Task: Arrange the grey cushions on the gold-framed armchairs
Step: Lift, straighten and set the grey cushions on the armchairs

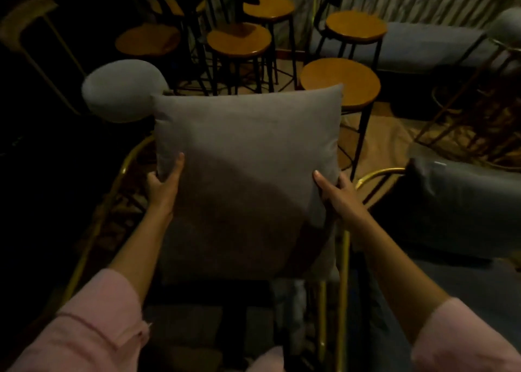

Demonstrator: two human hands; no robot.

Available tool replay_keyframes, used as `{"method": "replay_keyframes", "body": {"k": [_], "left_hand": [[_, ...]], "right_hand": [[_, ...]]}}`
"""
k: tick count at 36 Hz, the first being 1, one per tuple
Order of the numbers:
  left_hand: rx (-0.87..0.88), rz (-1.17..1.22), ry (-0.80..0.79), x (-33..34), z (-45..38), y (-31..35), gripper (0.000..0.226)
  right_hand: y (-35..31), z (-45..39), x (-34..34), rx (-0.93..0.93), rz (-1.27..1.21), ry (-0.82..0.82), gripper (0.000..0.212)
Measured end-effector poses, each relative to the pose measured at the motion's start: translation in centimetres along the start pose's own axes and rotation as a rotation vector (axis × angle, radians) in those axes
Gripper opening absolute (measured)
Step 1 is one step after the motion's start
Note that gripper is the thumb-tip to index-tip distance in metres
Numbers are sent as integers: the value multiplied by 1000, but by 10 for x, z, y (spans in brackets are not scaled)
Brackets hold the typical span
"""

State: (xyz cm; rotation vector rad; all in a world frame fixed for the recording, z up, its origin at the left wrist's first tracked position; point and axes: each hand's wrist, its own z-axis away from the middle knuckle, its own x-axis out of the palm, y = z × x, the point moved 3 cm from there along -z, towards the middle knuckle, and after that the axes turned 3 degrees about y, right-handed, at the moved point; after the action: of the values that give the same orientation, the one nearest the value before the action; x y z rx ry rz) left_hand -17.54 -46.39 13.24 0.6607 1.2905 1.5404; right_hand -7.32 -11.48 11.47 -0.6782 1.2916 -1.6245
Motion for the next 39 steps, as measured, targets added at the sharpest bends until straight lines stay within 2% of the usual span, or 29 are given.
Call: {"method": "replay_keyframes", "body": {"k": [1, 5, 8, 10, 12, 14, 16, 20, 22, 26, 33, 36, 39], "left_hand": [[13, 3, 6, -5, -18, 5, 97], [59, 3, 16, -11, -86, 23, 113], [28, -64, -25, -5, -124, 26, 85], [44, -86, -45, 2, -148, 24, 78], [31, -79, -100, 8, -173, 21, 89], [16, -84, -115, 13, -213, 0, 105], [15, -123, -151, 19, -247, -24, 106], [109, -171, -187, 28, -248, -26, 114], [61, -130, -246, 35, -248, -32, 122], [29, -258, -357, 52, -247, -60, 103], [45, -367, -347, 62, -228, -80, 103], [34, -457, -350, 66, -205, -87, 101], [-36, -532, -412, 72, -177, -97, 109]], "right_hand": [[-8, -8, 18, -7, 17, -28, 65], [-30, -44, 76, 6, 31, -52, 77], [-35, -69, 108, 28, 22, -40, 69], [-35, -82, 125, 51, 7, -25, 76], [-33, -94, 139, 54, -19, -5, 83], [-28, -104, 149, 76, -48, 20, 80], [-18, -115, 157, 92, -7, 38, 73], [12, -136, 173, 151, 37, 8, 84], [28, -143, 181, 178, 19, -22, 79], [46, -153, 190, 152, 79, -24, 82], [39, -148, 190, 129, 246, 37, 73], [50, -136, 182, 184, 322, 4, 78], [60, -110, 167, 271, 432, -29, 86]]}}
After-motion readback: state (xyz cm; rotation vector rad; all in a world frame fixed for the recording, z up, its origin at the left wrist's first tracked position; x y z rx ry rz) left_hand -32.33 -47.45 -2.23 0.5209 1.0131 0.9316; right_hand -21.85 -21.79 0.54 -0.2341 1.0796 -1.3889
